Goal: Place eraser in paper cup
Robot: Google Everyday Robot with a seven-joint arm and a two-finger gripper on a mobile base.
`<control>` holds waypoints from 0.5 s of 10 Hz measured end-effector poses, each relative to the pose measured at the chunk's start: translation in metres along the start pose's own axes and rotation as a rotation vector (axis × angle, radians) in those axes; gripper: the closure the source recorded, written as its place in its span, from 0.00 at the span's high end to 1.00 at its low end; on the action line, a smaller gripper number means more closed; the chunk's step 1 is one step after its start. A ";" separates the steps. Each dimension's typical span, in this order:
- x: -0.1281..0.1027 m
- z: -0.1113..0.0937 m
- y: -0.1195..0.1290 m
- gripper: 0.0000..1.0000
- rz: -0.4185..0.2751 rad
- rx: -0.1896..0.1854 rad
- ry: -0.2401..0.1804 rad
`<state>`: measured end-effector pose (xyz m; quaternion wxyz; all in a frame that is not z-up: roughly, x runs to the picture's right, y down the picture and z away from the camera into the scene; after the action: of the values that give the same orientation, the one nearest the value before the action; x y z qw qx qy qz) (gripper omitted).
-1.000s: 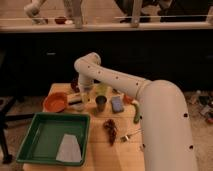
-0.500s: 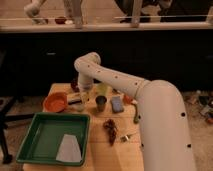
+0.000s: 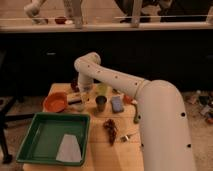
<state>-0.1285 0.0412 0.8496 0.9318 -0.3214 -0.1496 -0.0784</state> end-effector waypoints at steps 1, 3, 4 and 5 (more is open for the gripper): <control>0.000 0.000 0.000 0.77 0.000 0.000 0.000; 0.000 0.000 0.000 0.80 0.000 0.000 0.000; 0.000 0.000 0.000 0.80 0.000 0.000 0.000; 0.000 0.000 0.000 0.80 0.000 0.000 0.000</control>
<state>-0.1287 0.0411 0.8495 0.9318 -0.3213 -0.1497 -0.0785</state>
